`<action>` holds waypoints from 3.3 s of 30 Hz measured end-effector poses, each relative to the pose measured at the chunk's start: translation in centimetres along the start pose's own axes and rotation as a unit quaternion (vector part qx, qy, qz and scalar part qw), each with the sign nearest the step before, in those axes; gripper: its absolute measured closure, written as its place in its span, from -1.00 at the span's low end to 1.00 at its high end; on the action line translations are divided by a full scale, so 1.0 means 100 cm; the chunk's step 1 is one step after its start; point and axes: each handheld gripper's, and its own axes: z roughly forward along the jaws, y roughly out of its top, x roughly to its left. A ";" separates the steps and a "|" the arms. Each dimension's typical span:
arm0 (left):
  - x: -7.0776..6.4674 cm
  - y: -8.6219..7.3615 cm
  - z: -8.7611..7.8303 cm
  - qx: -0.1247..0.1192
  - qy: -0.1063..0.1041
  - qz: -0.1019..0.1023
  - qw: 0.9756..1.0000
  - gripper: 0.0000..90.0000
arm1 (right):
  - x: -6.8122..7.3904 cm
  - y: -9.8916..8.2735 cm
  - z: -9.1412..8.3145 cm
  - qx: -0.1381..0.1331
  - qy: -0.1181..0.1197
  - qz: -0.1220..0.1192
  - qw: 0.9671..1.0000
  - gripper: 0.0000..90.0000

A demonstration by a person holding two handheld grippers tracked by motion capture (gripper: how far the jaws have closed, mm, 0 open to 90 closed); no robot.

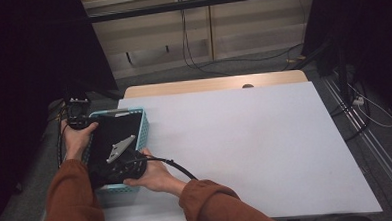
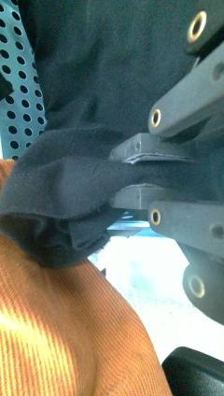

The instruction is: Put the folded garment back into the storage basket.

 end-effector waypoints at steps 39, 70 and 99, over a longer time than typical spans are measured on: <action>-0.030 -0.087 -0.105 -0.110 -0.064 0.054 0.990 -0.32 | 0.001 -0.006 -0.041 -0.035 -0.021 0.004 0.999 0.06; -0.042 -0.164 -0.141 -0.044 -0.086 0.024 0.995 -0.29 | 0.016 -0.077 -0.115 -0.034 -0.055 0.031 0.997 0.01; -0.017 -0.167 -0.130 -0.045 -0.096 0.025 0.994 0.72 | 0.011 -0.092 -0.122 -0.032 -0.066 0.044 0.996 -0.03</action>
